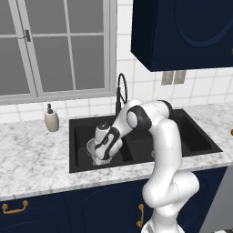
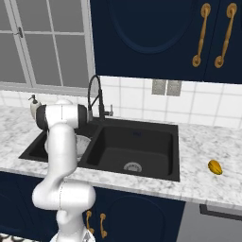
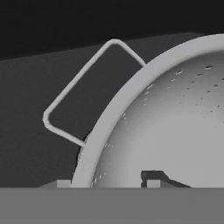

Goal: Put the colander in the sink, put the mango in the colander, and turn on the sink faucet and pour water over the colander.

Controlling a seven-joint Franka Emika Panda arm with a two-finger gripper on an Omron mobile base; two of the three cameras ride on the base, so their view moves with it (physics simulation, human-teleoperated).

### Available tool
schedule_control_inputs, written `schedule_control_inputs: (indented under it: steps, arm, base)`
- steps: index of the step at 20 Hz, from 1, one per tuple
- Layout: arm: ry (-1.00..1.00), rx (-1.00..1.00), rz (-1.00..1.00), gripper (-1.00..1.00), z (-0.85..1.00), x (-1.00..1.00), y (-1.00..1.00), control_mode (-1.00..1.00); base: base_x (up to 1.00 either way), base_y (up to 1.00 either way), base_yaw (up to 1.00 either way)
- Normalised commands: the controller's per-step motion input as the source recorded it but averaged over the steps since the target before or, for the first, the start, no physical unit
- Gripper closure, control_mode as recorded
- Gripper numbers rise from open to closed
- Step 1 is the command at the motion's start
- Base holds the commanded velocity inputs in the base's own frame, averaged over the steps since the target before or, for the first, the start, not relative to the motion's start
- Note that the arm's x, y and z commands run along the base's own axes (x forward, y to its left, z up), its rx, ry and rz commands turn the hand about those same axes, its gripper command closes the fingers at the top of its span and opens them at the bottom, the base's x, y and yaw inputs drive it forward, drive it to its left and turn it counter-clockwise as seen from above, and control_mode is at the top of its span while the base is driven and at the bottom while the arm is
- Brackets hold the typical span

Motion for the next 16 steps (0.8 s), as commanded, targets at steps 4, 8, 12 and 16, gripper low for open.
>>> schedule_control_inputs:
  steps: [4, 8, 12, 16]
  arm:
    - [0.00, 0.00, 0.00, -1.00, 0.06, 0.01, -0.37, -1.00]
    - [0.00, 0.00, -0.02, -1.00, 0.38, 0.00, -0.21, -1.00]
    - [0.00, 0.00, -0.05, -1.00, 0.76, 0.00, 0.00, -1.00]
    - [0.01, 0.00, -0.08, -1.00, 0.91, -0.03, 0.00, -1.00]
  base:
    - [0.00, 0.00, 0.00]
    - [0.00, 0.00, 0.00]
    - [0.00, 0.00, 0.00]
    - [0.00, 0.00, 0.00]
